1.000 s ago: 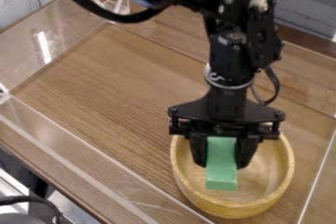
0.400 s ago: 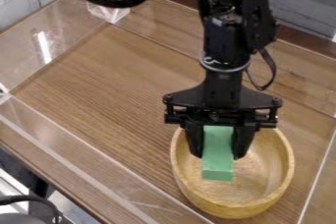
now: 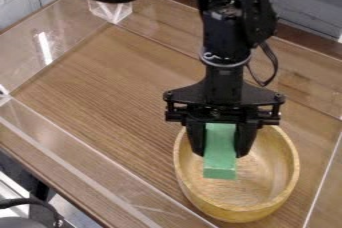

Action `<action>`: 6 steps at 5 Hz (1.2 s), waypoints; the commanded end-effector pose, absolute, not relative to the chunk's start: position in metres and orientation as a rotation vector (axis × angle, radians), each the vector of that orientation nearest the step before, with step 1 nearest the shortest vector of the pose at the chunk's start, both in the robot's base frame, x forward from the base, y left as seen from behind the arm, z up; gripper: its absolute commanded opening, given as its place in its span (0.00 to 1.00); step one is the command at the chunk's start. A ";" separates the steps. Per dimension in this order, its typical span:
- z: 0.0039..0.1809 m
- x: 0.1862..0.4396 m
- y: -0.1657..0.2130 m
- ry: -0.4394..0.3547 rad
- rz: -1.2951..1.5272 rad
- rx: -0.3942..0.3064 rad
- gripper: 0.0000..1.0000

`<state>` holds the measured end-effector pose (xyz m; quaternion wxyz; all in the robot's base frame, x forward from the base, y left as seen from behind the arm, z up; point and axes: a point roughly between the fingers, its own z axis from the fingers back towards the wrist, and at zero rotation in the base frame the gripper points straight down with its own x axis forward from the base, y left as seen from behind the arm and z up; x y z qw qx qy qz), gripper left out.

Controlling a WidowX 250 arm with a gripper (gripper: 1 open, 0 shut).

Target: Remove the green block from inside the brown bowl and put it on the table

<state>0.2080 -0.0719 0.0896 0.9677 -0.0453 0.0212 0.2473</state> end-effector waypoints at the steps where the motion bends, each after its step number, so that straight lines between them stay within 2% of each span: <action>1: 0.104 0.217 -0.071 -0.009 0.504 -0.127 0.00; 6: 0.110 0.215 -0.063 -0.004 0.500 -0.141 0.00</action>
